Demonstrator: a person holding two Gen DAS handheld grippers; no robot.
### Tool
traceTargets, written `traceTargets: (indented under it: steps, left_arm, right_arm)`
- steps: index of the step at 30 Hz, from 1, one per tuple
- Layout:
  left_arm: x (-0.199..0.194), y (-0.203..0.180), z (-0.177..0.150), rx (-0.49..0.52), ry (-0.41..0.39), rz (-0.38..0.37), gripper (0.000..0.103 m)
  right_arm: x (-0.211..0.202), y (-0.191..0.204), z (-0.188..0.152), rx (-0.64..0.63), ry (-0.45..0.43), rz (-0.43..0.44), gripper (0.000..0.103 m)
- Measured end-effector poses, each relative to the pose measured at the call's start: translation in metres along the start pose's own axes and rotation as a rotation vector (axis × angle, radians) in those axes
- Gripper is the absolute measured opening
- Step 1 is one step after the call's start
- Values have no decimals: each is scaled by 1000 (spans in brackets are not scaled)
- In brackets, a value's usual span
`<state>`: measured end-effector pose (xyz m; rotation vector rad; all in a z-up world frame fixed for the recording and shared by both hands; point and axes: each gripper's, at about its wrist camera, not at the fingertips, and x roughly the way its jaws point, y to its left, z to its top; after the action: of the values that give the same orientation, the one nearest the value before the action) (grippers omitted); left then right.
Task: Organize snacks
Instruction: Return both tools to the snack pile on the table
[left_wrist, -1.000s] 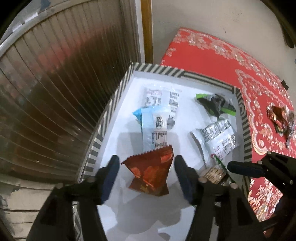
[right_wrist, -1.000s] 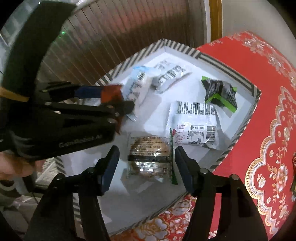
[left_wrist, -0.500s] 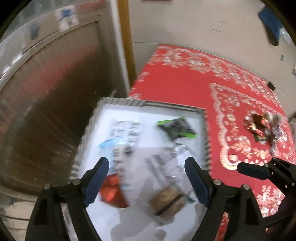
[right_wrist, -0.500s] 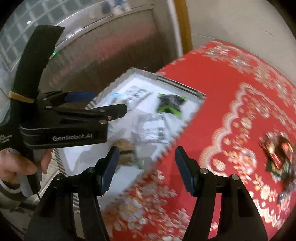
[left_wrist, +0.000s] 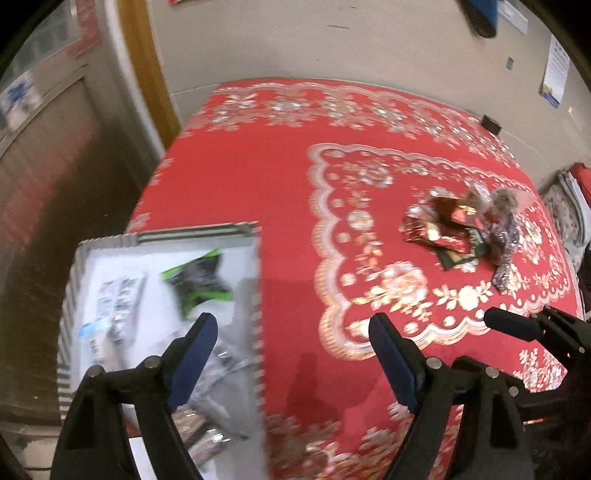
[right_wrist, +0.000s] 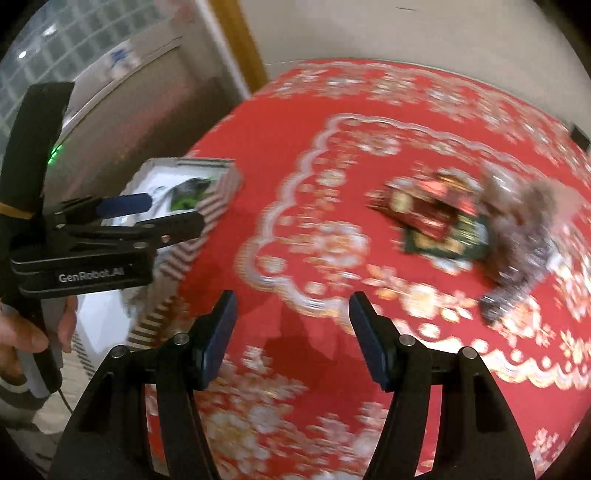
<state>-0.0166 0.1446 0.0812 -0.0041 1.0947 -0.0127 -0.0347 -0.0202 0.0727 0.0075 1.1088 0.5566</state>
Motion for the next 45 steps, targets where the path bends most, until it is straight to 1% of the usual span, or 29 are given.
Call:
traceTargets:
  steps: [2,5,9,12,20,29,35,42,45]
  left_arm:
    - [3,-14,7,12,-1,-15,86]
    - [10,-35,20,32,-1,-15,86]
    - [16,-56,32,41,0,-13,86]
    - [22,-67,38,43,6,-13,86]
    - [37,-93,51,44,27,-7,86]
    - [51,-118,64,61,50,-2,86]
    - [60,-136,78,61,62,-32,86]
    - [73,-161,97,94,75,-50,86]
    - [84,-170,103,106,96,-46,86]
  right_arm:
    - [-4,-17,-2,30,1,-17,63]
    - [-9,-43,-5,79,3,-38,63]
    - [-12,-65,-3,107,4,-49,63]
    - [-14,-74,2,98,-4,-64,63]
    - [-19,-100,10,119,-12,-60,63]
    - [-26,-134,3,158,-21,-50,63]
    - [-31,-152,-2,188,-39,-46,63]
    - [-35,-166,-5,203,-53,-50,63]
    - [-36,-174,-6,219,-57,-48,63]
